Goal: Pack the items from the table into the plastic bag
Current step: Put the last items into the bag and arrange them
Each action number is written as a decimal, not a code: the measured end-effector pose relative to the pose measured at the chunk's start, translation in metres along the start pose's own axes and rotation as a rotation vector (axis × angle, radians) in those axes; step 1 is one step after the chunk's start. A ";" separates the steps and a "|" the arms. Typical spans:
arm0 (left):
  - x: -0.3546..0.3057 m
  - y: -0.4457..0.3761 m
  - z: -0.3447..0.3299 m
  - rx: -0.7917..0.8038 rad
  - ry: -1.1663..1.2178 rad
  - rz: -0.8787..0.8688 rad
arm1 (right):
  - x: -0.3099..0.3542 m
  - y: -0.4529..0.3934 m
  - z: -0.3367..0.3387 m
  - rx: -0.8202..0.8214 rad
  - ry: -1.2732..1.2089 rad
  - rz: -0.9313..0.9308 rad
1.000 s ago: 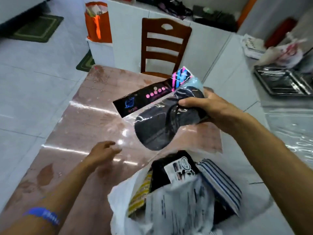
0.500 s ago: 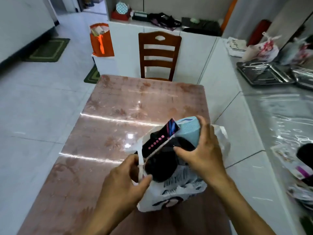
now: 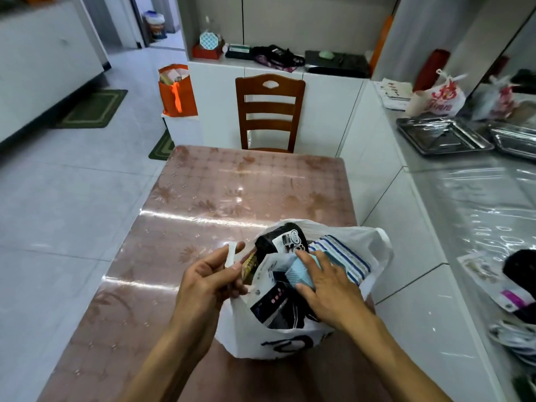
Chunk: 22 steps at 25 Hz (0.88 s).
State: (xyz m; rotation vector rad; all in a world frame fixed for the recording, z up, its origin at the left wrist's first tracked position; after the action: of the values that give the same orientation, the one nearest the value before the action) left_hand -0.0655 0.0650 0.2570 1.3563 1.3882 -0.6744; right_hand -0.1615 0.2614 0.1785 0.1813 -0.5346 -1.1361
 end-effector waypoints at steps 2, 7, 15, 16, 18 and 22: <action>0.000 -0.001 0.000 -0.002 0.028 -0.011 | 0.006 0.001 -0.004 -0.041 0.013 0.012; -0.006 -0.024 -0.001 -0.046 0.087 -0.046 | 0.002 -0.011 -0.008 0.075 -0.028 0.050; -0.005 -0.038 0.024 -0.123 0.073 -0.036 | -0.016 0.031 0.079 -0.771 -0.113 -0.138; -0.004 -0.038 0.024 -0.127 0.068 -0.033 | -0.036 0.026 0.081 -0.637 -0.334 -0.239; -0.006 -0.041 0.021 -0.129 0.069 -0.032 | -0.049 0.014 0.077 -0.322 -0.888 -0.216; -0.036 -0.070 0.030 -0.154 0.098 -0.063 | -0.023 -0.010 0.110 -0.349 -1.252 -0.035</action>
State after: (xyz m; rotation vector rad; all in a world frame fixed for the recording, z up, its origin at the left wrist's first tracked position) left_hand -0.1293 0.0109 0.2624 1.2412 1.5348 -0.5362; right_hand -0.2310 0.2921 0.2622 -0.8918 -1.4037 -1.2708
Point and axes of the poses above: each hand's wrist, its own y-axis away from the middle knuckle, its own z-axis out of the back of the hand, x = y × z, the point moved 2 cm from there along -y, towards the middle knuckle, and after that the axes turned 6 degrees about x, right-handed, at the moved point
